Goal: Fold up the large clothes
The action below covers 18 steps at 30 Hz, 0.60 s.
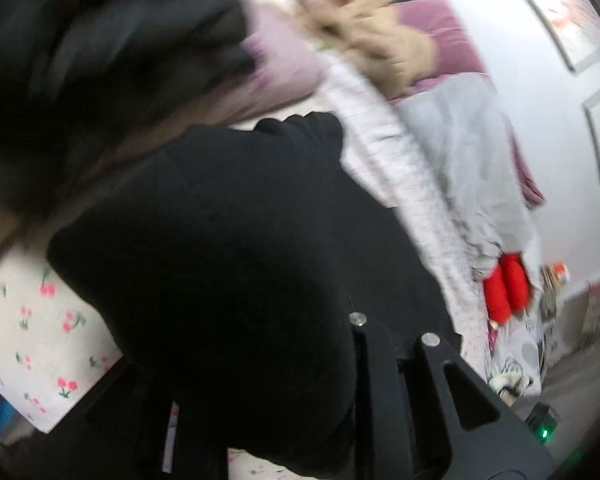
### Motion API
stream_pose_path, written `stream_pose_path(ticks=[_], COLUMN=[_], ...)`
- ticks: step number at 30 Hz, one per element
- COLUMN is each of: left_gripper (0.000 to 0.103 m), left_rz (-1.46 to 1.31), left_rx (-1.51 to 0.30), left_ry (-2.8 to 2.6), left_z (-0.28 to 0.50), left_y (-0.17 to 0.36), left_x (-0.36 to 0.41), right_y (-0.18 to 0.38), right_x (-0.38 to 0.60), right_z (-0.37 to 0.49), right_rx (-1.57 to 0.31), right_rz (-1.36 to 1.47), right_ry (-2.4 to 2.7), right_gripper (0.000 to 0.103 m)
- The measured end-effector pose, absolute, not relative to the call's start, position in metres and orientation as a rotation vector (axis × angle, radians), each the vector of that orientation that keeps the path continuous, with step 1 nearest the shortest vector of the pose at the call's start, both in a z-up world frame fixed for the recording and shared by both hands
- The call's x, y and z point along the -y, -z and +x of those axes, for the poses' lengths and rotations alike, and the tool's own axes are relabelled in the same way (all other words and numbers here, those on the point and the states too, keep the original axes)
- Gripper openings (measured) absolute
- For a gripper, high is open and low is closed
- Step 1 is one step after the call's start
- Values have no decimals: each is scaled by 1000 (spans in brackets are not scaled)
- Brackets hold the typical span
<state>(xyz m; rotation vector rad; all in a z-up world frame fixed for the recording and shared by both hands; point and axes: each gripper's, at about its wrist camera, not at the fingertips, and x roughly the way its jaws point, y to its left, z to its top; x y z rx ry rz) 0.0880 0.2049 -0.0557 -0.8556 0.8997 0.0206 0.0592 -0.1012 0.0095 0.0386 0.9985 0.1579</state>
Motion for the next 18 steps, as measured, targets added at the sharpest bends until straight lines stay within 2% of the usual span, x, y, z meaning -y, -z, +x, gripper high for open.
stream_pose_path(ticks=[2,4,11,15,18], left_gripper=[22,22,22,22,22], left_rz=[-891,-864,-719,-566,-466], left_rx=[-895,-863,-688,-613,-589], left_ry=[-22,9,257,410,490], left_z=[88,87,80,73,63], left_y=[60,50,-7,-38,-52], left_x=[-205,-198,-148,-94,-62], right_y=[9,23,52,51,41], right_x=[82,73,71,79,103], right_z=[66,71,92,93,96], right_rx=[-1059,-1108,-1168,-1165,-1185], right_rz=[41,42,88,132,271], right_ry=[-196,-220,-214,-250,-310], right_gripper=[62,58,58,59,60])
